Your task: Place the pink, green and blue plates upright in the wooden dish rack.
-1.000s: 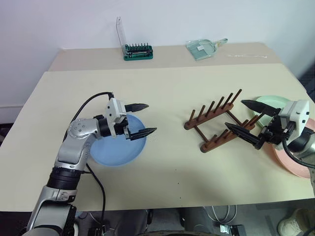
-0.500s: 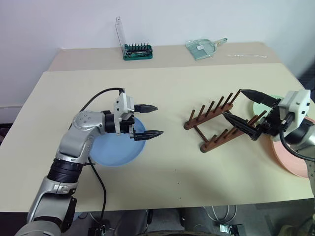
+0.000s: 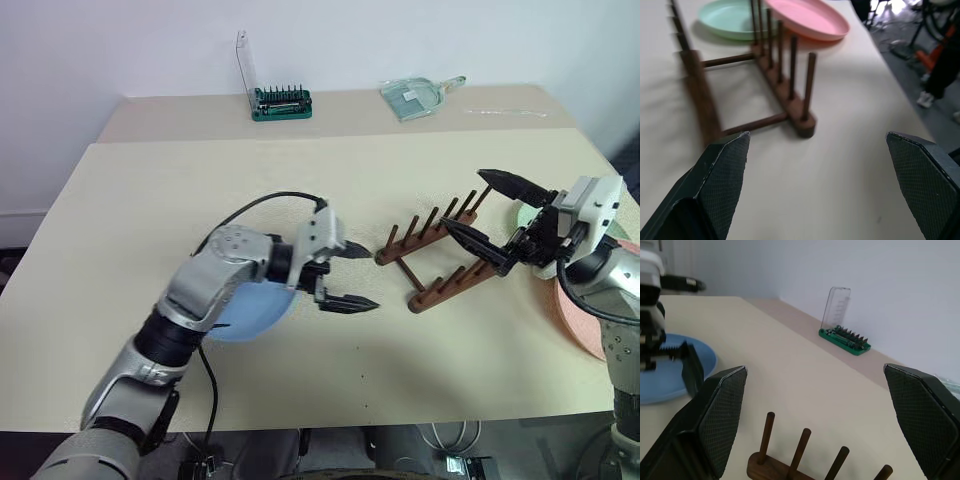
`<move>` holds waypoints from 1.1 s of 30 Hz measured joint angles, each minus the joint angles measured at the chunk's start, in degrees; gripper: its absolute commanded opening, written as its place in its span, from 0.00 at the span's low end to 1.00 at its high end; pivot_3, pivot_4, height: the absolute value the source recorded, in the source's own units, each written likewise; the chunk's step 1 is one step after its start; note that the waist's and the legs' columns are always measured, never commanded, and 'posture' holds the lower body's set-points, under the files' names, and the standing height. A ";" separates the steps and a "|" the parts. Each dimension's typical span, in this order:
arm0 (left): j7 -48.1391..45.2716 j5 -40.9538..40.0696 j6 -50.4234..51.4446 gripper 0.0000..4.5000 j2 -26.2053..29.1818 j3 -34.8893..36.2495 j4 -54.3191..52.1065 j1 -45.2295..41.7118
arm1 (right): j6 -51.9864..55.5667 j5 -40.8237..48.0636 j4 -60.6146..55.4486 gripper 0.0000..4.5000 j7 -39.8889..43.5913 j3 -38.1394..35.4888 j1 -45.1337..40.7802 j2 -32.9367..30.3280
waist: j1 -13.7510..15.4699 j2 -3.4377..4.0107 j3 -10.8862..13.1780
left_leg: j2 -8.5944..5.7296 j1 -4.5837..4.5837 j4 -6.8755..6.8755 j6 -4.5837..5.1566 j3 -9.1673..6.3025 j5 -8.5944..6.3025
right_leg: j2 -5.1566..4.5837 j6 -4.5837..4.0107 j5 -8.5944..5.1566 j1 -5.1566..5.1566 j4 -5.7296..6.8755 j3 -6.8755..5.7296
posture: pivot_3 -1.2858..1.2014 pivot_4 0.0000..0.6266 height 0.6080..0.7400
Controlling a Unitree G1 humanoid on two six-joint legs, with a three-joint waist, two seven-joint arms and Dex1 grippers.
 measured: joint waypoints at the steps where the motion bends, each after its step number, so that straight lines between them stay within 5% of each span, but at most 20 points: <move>1: 0.53 0.07 1.07 1.00 -0.88 -1.04 0.17 -0.07 | -0.24 -0.02 0.00 0.99 -0.06 -0.09 0.22 0.03 | -0.07 0.00 0.00 | 0.01 0.00 0.00 -0.02 0.01 0.01 | 0.01 0.00 0.00 -0.02 0.00 0.00 | 0.52 0.24 1.00; 11: 8.80 8.87 7.52 1.00 -7.68 -9.89 7.79 -4.18 | -0.23 0.64 -1.09 0.99 -0.21 -5.06 6.82 -1.21 | 0.00 0.01 0.00 | 0.11 0.02 0.00 -0.03 0.02 0.03 | 0.10 -0.07 0.05 -0.02 0.04 0.01 | 0.52 0.24 1.00; 15: 10.95 11.56 6.62 1.00 -9.73 -11.33 10.53 -4.44 | 4.26 7.87 -2.11 0.99 4.80 -12.36 14.12 -4.10 | 0.17 -0.02 0.01 | 0.09 0.01 0.02 0.09 0.05 -0.04 | 0.08 -0.07 0.06 0.04 -0.02 0.01 | 0.52 0.24 1.00; 25: 13.58 15.25 3.25 1.00 -14.89 -12.56 14.62 -4.75 | 5.63 9.39 -4.37 0.99 15.70 -27.31 35.65 -5.60 | -0.06 -0.07 0.04 | 0.19 0.07 0.01 0.22 0.21 -0.12 | 0.10 0.14 -0.05 0.07 0.01 0.03 | 0.52 0.24 1.00; 33: 15.65 18.97 1.01 1.00 -19.44 -14.02 18.81 -5.29 | 5.79 9.53 -6.06 0.99 16.00 -29.48 38.65 -4.97 | 0.09 -0.11 0.07 | 0.21 0.06 0.01 0.25 0.37 -0.14 | 0.10 0.18 -0.03 0.20 0.00 0.11 | 0.52 0.24 1.00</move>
